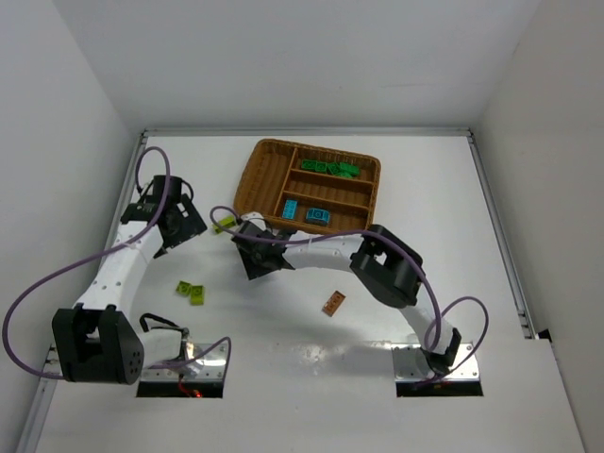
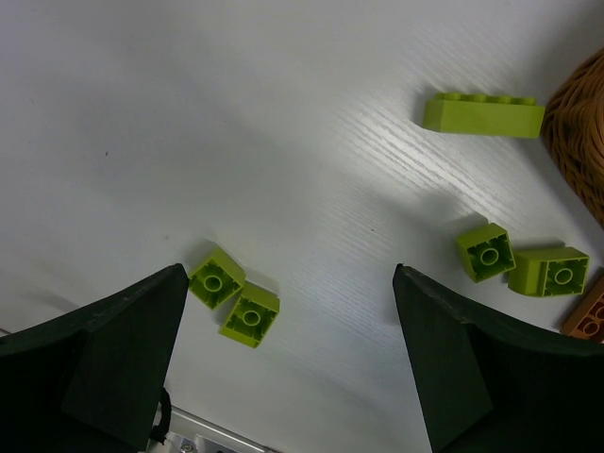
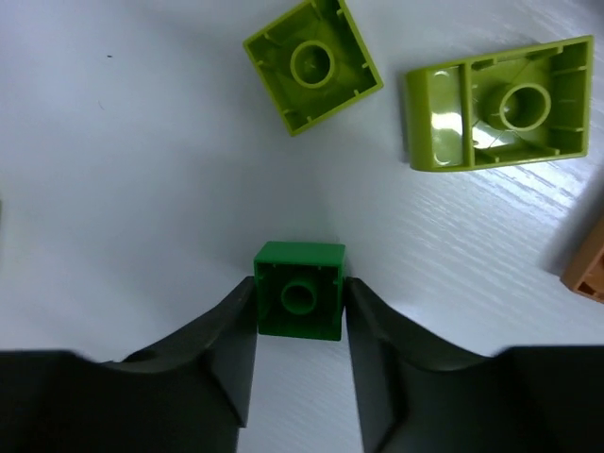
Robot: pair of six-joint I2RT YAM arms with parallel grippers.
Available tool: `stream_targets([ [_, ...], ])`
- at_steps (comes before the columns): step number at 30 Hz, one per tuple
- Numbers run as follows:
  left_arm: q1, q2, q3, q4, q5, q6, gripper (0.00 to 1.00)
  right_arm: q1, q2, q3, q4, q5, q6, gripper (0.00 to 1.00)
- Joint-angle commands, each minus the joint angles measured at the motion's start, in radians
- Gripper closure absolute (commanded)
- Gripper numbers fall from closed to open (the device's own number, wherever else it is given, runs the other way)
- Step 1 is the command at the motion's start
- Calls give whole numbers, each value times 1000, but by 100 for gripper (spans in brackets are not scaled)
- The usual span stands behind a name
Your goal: Sort the legos into containers by color
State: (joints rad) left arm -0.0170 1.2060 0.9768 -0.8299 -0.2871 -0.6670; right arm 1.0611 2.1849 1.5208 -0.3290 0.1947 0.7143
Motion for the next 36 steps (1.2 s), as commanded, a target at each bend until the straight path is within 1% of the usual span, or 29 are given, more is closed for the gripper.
stream_targets([
  [1, 11, -28, 19, -5, -11, -9, 3, 5, -5, 36, -28, 49, 5, 62],
  [3, 11, -28, 19, -5, -11, 0, 3, -4, -49, 36, -57, 66, 5, 65],
  [4, 11, -28, 19, -5, -11, 0, 3, -19, -78, 16, -58, 66, 5, 65],
  [6, 11, -28, 19, -5, -11, 0, 3, -39, -160, -75, -19, 98, -15, 65],
  [7, 11, -28, 19, -5, -11, 9, 3, -73, -239, -99, -7, 113, -28, 65],
  [8, 11, -28, 19, -5, -11, 9, 3, -96, -270, -115, -7, 124, -29, 65],
  [10, 11, -28, 19, -5, -11, 9, 3, -153, -313, -125, -28, 156, -29, 66],
  [11, 11, -19, 19, 5, -11, 9, 3, -218, -326, -107, -39, 157, -29, 68],
  [13, 11, -19, 19, 5, -1, 9, 3, -286, -336, -90, -48, 166, -20, 68],
  [14, 11, -10, 19, 5, -1, 9, 3, -349, -318, -56, -64, 178, -19, 68],
  [16, 11, -10, 10, 15, 9, 9, 3, -406, -286, 16, -90, 199, -19, 68],
  [18, 11, 0, 10, 15, 19, 9, 3, -513, -235, 83, -99, 186, -19, 68],
  [19, 11, 0, 10, 26, 19, 9, 3, -535, -214, 113, -99, 186, -30, 68],
  [22, 11, 36, 10, 26, 19, 9, 3, -591, -107, 251, -122, 204, -44, 68],
  [24, 11, 46, 10, 35, 19, 9, 3, -601, -32, 361, -156, 231, -53, 67],
  [27, 11, 58, 10, 35, 19, 9, 3, -642, 30, 468, -165, 232, -53, 67],
  [28, 11, 69, 10, 35, 19, 9, 3, -651, 74, 493, -165, 232, -53, 67],
  [29, 11, 69, 10, 35, 19, 9, 3, -665, 99, 550, -176, 232, -44, 67],
  [31, 11, 89, 10, 35, 19, 18, 3, -676, 140, 593, -186, 212, -44, 65],
  [32, 11, 89, 10, 35, 19, 18, 3, -676, 177, 631, -199, 212, -44, 64],
  [34, 11, 101, 10, 35, 19, 29, 2, -685, 199, 644, -208, 212, -44, 57],
  [35, 11, 112, 10, 44, 19, 29, 2, -685, 199, 656, -208, 201, -44, 50],
  [36, 11, 112, 10, 45, 19, 29, 2, -685, 199, 656, -217, 201, -44, 37],
])
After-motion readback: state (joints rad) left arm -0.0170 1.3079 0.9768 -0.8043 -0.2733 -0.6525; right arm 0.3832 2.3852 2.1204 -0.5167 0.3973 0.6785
